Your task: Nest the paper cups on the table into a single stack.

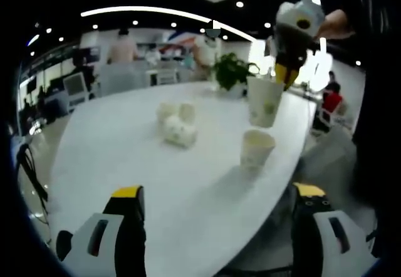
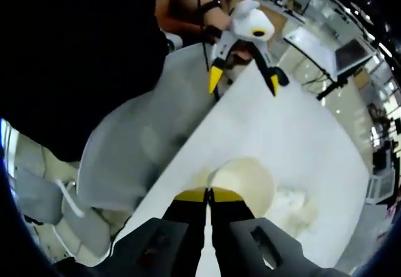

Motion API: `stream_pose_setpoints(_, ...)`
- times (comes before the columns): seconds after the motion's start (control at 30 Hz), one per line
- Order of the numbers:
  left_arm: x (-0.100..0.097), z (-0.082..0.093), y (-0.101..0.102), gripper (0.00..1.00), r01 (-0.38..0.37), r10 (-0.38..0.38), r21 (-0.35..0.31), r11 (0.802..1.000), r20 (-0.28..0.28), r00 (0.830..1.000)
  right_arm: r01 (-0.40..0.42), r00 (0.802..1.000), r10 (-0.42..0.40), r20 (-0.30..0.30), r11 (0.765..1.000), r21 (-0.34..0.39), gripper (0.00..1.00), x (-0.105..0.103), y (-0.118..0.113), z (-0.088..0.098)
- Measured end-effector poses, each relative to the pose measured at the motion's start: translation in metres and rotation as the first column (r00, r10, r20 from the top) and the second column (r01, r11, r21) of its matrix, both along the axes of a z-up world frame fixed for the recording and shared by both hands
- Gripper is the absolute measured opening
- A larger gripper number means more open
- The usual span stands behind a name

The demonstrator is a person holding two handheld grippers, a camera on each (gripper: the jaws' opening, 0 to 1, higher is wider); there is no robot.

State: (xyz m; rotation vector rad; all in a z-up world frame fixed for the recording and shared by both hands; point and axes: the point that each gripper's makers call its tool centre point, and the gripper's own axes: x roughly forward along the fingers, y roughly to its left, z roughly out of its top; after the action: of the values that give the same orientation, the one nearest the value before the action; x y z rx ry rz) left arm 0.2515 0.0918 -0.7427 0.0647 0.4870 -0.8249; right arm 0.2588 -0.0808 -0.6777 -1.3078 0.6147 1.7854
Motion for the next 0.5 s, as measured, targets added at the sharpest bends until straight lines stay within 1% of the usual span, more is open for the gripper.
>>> stream_pose_setpoints(0.2, 0.0, 0.001, 0.001, 0.95, -0.007, 0.007, -0.004, 1.0, -0.003, 1.0, 0.006, 1.0, -0.006, -0.01, 1.0, -0.004, 0.0, -0.004, -0.001, -0.008)
stream_pose_setpoints(0.27, 0.0, 0.001, 0.001, 0.95, -0.006, 0.006, -0.005, 1.0, 0.0, 1.0, 0.013, 1.0, -0.013, -0.018, 1.0, -0.002, 0.0, -0.005, 0.0, -0.013)
stream_pose_setpoints(0.4, 0.0, 0.0, 0.001, 0.95, -0.007, 0.007, -0.004, 1.0, -0.004, 1.0, 0.017, 1.0, -0.017, -0.016, 1.0, -0.008, 0.0, -0.005, 0.0, -0.017)
stream_pose_setpoints(0.5, 0.001, -0.001, 0.002, 0.95, -0.008, 0.008, -0.003, 1.0, -0.005, 1.0, 0.018, 1.0, -0.018, -0.009, 1.0, -0.014, 0.0, -0.003, -0.002, -0.025)
